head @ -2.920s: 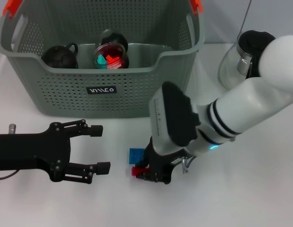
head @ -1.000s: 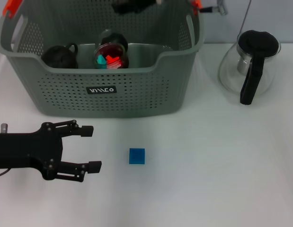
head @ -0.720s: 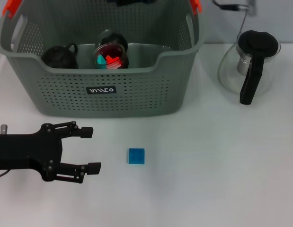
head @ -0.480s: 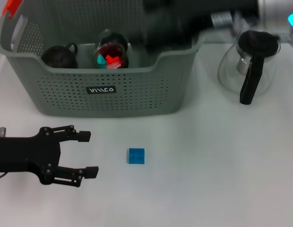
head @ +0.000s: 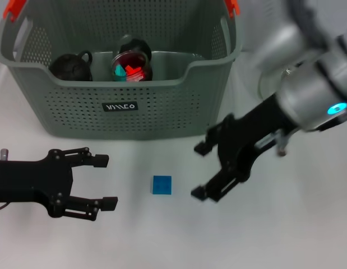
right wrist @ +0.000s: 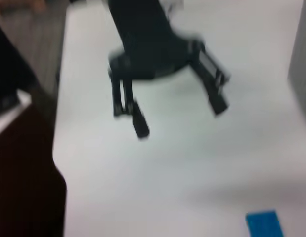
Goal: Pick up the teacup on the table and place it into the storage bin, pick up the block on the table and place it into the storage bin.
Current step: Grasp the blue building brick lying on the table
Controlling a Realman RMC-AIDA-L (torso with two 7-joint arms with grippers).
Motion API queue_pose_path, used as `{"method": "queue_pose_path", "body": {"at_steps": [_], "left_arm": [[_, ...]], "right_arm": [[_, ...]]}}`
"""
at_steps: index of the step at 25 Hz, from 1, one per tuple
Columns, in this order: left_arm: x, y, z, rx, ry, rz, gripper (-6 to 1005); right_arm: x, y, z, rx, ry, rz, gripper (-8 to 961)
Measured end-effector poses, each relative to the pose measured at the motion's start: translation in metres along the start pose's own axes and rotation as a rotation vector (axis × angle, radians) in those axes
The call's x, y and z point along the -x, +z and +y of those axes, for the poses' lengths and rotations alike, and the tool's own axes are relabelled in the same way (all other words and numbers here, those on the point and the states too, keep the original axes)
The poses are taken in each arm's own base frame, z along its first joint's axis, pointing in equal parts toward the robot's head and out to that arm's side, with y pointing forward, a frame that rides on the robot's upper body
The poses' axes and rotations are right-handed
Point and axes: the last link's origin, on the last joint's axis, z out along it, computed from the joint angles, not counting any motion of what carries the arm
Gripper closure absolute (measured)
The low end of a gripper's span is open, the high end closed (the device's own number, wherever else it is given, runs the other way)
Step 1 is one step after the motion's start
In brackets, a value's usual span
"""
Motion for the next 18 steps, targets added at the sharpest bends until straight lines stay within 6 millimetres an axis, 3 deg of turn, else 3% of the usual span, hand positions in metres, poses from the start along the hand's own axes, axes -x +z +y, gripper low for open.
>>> {"method": "queue_pose_path", "body": {"at_steps": [9, 18], "left_arm": [[0.000, 0.000, 0.000, 0.001, 0.000, 0.000, 66], [0.002, 0.000, 0.000, -0.006, -0.002, 0.003, 66]], "right_arm": [[0.021, 0.063, -0.012, -0.060, -0.041, 0.195, 12], [0.028, 0.090, -0.021, -0.142, -0.042, 0.238, 12]]}}
